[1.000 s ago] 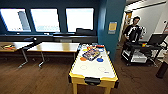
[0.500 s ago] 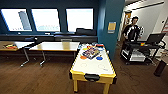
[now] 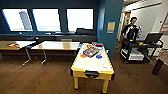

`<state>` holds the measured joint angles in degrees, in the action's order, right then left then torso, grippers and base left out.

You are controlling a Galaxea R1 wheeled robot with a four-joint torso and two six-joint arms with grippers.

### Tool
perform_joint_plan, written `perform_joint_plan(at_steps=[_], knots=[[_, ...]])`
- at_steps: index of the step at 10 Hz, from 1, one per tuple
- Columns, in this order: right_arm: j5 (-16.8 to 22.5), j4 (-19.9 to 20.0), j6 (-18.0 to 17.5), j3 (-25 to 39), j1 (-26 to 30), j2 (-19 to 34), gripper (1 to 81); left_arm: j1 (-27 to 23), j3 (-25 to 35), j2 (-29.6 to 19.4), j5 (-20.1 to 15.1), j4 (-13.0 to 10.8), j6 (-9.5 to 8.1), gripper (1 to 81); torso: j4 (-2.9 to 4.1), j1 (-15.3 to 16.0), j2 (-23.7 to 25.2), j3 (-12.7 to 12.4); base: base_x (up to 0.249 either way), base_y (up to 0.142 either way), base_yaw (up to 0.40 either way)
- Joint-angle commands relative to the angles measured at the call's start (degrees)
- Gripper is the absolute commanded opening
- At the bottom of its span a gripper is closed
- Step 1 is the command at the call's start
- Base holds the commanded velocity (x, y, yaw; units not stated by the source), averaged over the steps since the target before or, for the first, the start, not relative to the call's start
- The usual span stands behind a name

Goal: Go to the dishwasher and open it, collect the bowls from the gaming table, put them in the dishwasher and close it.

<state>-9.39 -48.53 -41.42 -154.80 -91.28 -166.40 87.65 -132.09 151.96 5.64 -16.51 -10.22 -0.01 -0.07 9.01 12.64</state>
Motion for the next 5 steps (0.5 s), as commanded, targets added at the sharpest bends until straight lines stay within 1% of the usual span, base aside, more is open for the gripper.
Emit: perform_joint_plan(at_steps=[1, 2, 5], knots=[[1.65, -0.78, 0.12, -0.23, 1.76, 0.78, 1.0, -2.17, 0.16, -1.39, -2.66, -0.72, 0.55, 1.0, 0.00, 0.07, 0.00, 0.00, -0.144, 0.000, 0.000], [1.65, -0.78, 0.12, -0.23, 1.76, 0.78, 1.0, -2.08, 0.16, -1.30, -2.66, -1.16, 0.55, 1.0, 0.00, 0.07, 0.00, 0.00, -0.146, 0.000, 0.000], [1.65, -0.78, 0.12, -0.32, 1.76, 0.78, 1.0, -2.09, 0.16, -1.21, -2.66, -1.25, 0.55, 1.0, 0.00, 0.07, 0.00, 0.00, -0.146, 0.000, 0.000]])
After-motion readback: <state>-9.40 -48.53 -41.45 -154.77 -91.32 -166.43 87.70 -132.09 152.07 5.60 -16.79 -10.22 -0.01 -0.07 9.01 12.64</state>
